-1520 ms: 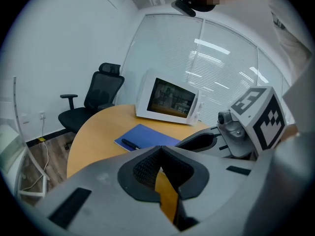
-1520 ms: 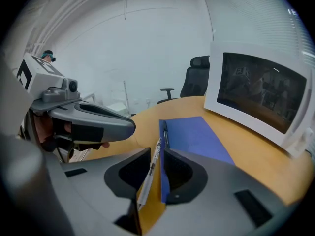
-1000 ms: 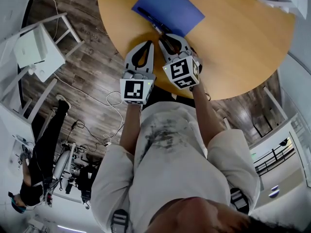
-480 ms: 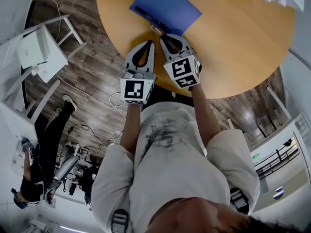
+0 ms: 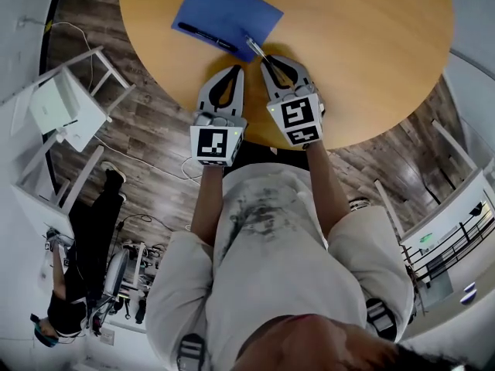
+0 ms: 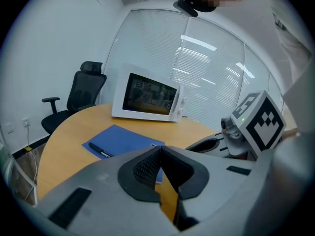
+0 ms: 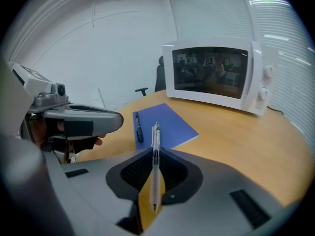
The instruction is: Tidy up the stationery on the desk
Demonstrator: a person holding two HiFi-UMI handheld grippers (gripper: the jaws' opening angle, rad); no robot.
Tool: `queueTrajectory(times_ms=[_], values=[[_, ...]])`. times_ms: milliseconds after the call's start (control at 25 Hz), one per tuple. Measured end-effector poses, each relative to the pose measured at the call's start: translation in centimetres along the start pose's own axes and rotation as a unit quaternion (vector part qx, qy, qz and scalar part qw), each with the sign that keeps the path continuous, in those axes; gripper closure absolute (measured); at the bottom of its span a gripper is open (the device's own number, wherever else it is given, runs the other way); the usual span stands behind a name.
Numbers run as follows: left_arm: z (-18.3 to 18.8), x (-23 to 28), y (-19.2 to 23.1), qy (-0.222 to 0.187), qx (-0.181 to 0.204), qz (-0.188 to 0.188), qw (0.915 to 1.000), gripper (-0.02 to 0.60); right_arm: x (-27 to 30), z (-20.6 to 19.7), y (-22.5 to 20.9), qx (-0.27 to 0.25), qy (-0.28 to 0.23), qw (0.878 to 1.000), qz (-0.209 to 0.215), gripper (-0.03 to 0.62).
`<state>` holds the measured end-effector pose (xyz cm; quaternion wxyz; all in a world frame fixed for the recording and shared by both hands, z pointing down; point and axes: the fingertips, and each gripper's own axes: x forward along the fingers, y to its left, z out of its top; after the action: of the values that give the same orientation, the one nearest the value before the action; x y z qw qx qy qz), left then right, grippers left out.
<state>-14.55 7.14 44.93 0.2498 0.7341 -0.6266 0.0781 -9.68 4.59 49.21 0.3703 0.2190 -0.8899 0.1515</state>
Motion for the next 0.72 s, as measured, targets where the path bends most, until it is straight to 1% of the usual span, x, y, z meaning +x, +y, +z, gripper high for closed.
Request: queueTrajectory(times_ms=[400,720], values=[[0.5,3.5,-5.8,0.01,0.017,-0.026,0.9995,0.572,-4.7,-2.4,-6.5,0.043,-0.013,0.998,-0.041,0.497],[0.6,6.6,-10.4,0.018,0.033,-0.054,0.9978,0.572,-7.6,-5.2,-12.2,0.084,-0.01,0.993,-0.08,0.497]])
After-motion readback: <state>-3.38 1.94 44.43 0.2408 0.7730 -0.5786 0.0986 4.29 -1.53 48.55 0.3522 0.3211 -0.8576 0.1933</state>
